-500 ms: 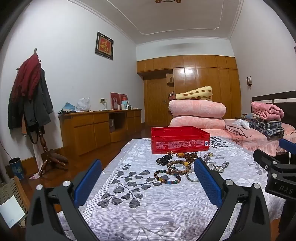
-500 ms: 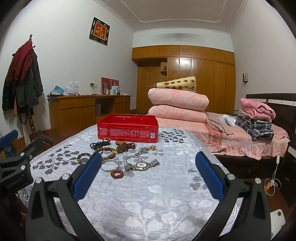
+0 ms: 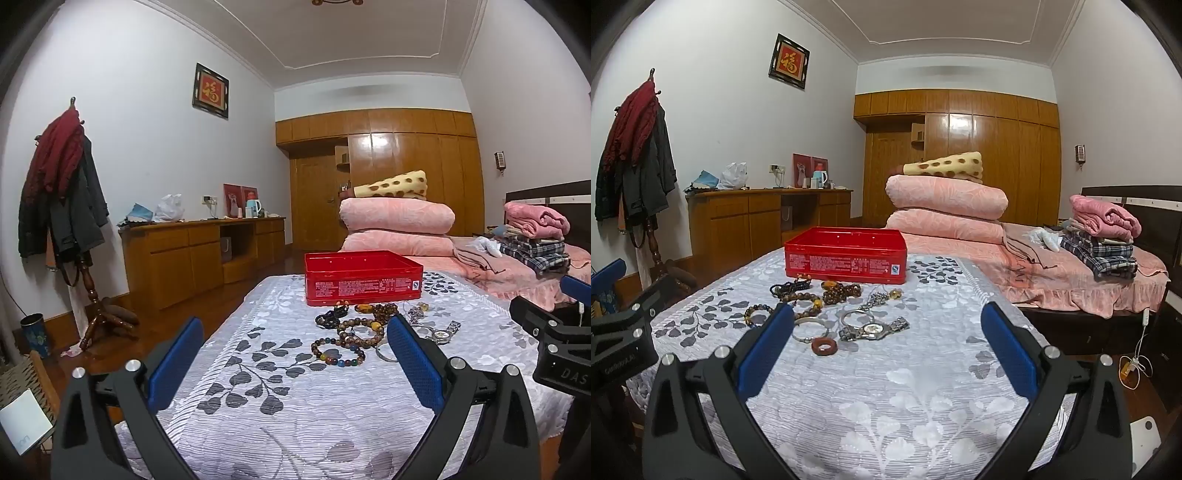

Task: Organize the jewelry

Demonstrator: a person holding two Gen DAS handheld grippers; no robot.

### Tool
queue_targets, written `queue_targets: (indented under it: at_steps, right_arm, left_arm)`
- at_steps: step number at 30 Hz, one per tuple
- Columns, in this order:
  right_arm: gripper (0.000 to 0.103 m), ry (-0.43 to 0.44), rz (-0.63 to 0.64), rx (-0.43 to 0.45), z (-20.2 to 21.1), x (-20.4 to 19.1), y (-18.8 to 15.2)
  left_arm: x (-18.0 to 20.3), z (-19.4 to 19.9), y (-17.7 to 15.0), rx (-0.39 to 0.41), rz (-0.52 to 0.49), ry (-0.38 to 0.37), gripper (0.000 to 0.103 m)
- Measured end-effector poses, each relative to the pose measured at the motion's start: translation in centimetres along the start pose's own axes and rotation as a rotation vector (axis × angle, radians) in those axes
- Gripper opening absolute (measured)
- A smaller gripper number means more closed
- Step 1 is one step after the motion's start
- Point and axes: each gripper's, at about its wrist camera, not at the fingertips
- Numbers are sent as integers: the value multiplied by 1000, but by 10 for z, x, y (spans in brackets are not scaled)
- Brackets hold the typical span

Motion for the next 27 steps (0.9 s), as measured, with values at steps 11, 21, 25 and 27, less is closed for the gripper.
queue_targets:
  at_steps: [11, 21, 25, 27]
  right_arm:
    - [98, 0, 0, -1, -1, -1, 1]
    - [98, 0, -1, -1, -1, -1, 1]
    - [98, 0, -1, -1, -1, -1, 1]
    - [98, -1, -1, -1, -1, -1, 1]
  left_arm:
    - [1, 0, -1, -1, -2, 1, 97]
    - [1, -1, 0, -1, -3, 2, 97]
    - [1, -1, 0, -1, -4, 2, 97]
    - [1, -1, 0, -1, -3, 2, 97]
Point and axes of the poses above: each gripper's, at about its wrist camera, not at the fingertips, and z roughly against the way its jaws point, x to its right, y to its top, and after that the axes turned 11 degrees about z, right-handed
